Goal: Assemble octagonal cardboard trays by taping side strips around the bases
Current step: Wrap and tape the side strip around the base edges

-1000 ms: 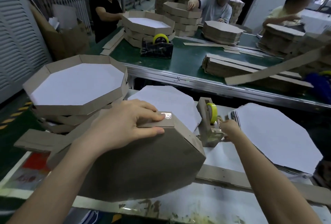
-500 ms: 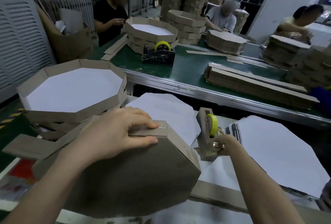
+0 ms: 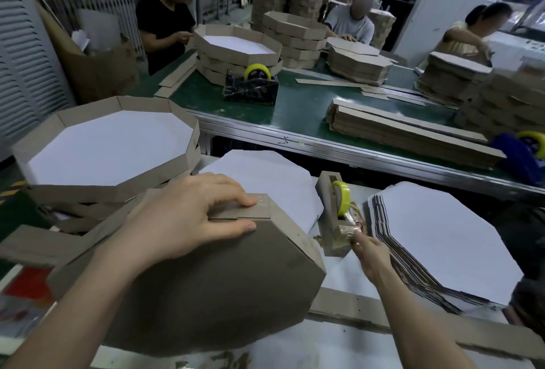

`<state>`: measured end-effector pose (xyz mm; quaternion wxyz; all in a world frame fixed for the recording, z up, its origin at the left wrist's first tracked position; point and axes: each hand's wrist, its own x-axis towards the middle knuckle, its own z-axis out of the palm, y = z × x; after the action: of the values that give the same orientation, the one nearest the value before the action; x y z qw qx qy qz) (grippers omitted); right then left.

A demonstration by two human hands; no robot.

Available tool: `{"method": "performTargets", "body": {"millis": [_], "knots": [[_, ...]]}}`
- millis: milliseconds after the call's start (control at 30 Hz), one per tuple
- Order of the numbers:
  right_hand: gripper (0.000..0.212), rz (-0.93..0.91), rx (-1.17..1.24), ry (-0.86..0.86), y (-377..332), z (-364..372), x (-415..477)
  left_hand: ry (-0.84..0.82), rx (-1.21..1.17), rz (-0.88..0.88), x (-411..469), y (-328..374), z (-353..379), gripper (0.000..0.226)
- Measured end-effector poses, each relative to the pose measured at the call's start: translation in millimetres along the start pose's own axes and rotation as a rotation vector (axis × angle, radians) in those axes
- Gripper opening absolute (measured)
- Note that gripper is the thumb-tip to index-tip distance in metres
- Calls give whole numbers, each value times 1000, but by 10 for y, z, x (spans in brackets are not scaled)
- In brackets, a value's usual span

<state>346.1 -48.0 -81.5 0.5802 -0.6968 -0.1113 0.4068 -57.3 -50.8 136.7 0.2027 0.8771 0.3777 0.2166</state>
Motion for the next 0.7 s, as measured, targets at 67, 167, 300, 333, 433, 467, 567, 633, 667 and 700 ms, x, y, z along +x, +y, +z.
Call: {"method": "performTargets", "body": {"millis": [67,167,300,333,433,467,567,633,667,700], "knots": [[14,-39,-61,-8,98,-79,13,-3,6,-1,-14,-1,-2,52],[18,-99,-166,6,156,-141,54,16,19,11,-35,-3,-1,50],[19,-130,-216,22,182,-152,107,20,44,15,-42,-20,4,50],[19,-133,-234,27,177,-155,115,14,50,18,-37,-23,5,51],[21,-136,-298,38,132,-164,117,16,53,19,-25,-27,4,52],[21,-133,-303,45,127,-181,107,20,48,18,-25,-28,2,52],[24,-128,-290,84,191,-279,47,24,44,23,-40,-28,2,53],[16,-143,-325,83,251,-292,-30,29,44,22,-46,-29,6,53],[12,-152,-344,67,269,-266,-81,27,46,18,-46,-28,12,53],[9,-157,-356,41,260,-217,-138,22,52,13,-42,-26,15,54]]}}
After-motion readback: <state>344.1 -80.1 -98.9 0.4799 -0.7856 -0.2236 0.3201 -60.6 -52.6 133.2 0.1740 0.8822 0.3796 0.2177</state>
